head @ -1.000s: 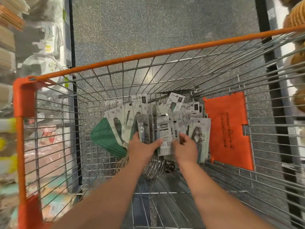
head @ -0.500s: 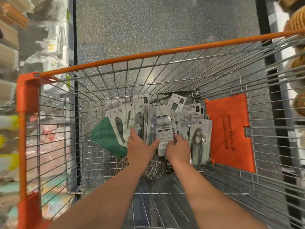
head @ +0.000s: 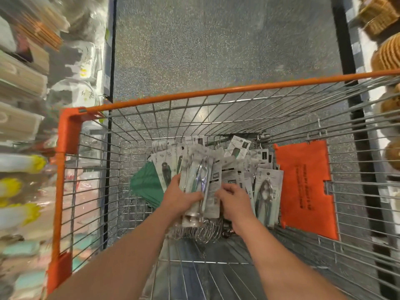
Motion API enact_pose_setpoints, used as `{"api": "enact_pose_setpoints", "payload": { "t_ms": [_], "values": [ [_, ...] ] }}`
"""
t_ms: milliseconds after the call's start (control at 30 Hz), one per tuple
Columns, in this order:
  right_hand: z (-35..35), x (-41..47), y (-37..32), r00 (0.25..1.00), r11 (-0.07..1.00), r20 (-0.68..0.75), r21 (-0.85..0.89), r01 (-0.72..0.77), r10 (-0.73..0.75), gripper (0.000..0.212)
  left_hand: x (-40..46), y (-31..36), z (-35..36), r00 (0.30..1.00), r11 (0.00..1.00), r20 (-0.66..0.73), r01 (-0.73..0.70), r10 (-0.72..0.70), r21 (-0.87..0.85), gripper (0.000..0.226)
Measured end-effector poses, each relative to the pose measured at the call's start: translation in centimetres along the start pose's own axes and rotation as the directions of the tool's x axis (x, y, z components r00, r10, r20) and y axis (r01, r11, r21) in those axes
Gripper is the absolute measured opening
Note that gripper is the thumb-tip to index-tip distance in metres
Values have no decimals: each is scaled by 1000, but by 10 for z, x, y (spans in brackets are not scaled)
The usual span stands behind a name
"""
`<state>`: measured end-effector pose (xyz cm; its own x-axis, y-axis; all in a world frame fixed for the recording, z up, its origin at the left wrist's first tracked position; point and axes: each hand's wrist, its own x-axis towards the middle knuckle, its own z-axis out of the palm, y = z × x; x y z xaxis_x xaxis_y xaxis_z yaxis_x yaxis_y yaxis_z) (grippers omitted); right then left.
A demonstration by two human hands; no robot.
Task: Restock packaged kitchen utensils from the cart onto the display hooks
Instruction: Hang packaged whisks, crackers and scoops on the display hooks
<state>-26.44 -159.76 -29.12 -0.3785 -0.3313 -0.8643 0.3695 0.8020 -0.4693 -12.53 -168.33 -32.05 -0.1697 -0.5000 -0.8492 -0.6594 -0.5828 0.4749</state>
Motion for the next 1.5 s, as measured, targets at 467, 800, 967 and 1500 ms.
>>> {"api": "enact_pose_setpoints", "payload": {
  "t_ms": [467, 800, 967, 1500],
  "values": [
    [32, -147, -101, 863, 945, 387, 173, 278, -325, 49, -132, 44, -108, 969, 856, -95, -247, 230, -453, 111],
    [79, -246, -166, 505, 800, 722, 112, 589, -473, 89, -269, 39, -165, 820, 535, -457, -572, 345, -621, 88],
    [121, -294, -143, 354, 784, 861, 81, 615, -367, 92, -349, -5, -170, 754, 403, -647, -630, 115, -664, 63],
    [214, -476, 89, 13, 675, 987, -119, 728, 159, 69, -550, -257, -96, 415, 95, -816, -868, -402, -488, 99]
  ]
}}
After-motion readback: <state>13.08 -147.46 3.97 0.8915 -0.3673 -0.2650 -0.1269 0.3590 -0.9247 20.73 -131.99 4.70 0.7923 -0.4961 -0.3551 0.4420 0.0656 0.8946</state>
